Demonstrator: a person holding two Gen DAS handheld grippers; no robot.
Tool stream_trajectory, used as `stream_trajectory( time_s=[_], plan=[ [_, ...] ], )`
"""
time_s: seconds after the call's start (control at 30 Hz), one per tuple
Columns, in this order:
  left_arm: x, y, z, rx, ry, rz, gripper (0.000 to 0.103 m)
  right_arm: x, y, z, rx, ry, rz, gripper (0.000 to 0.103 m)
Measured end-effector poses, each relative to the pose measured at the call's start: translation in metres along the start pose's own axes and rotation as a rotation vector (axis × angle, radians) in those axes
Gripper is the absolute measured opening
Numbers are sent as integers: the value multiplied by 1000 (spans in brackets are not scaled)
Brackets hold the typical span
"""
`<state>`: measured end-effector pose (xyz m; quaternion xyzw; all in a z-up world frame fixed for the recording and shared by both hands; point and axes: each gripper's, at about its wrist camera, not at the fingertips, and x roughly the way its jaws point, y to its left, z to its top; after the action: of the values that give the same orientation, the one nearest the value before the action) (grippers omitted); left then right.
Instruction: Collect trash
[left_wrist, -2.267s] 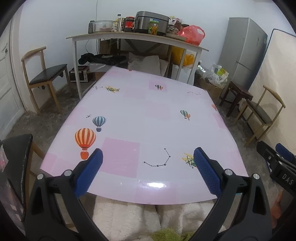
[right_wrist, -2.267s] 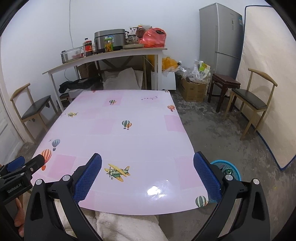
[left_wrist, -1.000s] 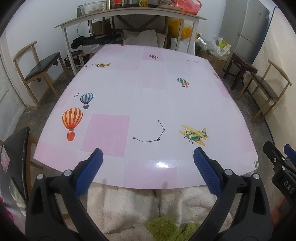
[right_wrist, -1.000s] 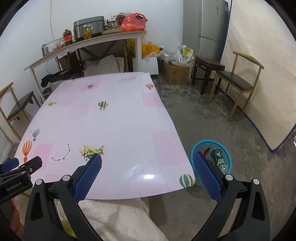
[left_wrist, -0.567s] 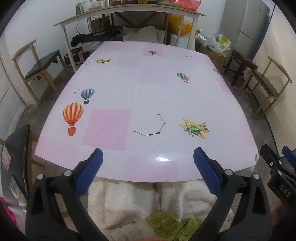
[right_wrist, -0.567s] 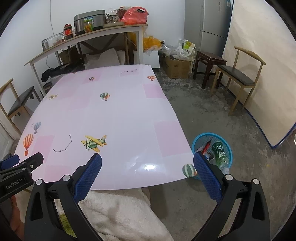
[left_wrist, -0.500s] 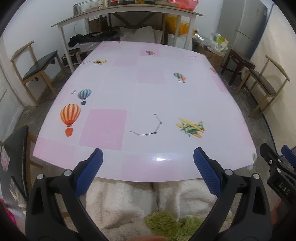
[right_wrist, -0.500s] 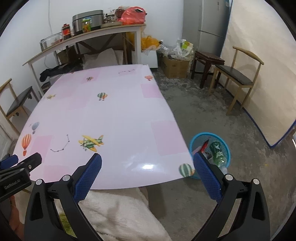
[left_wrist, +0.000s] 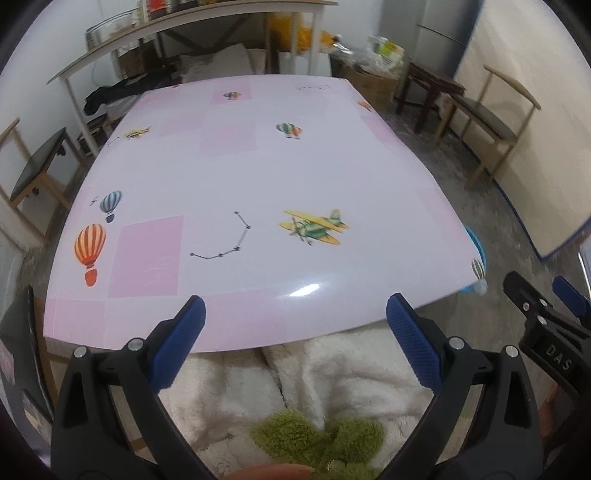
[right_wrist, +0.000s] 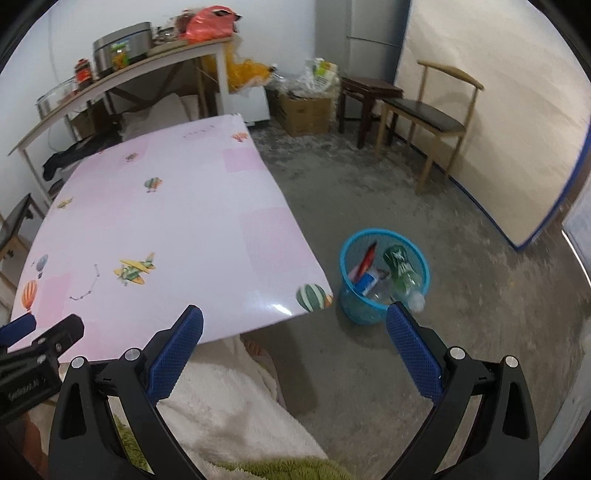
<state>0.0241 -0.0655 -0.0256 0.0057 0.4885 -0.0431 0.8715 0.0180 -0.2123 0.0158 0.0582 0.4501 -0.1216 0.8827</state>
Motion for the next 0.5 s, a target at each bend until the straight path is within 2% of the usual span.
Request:
stream_trajectory(
  time_s=[0.27,0.5],
  plan=[
    [0,-6,-6,51,29,-2,94,4,1,-10,28,35,-25,97],
    [-4,-4,-4,46,18,6,94,7,-1,-13,44,44,-30,97]
  ],
)
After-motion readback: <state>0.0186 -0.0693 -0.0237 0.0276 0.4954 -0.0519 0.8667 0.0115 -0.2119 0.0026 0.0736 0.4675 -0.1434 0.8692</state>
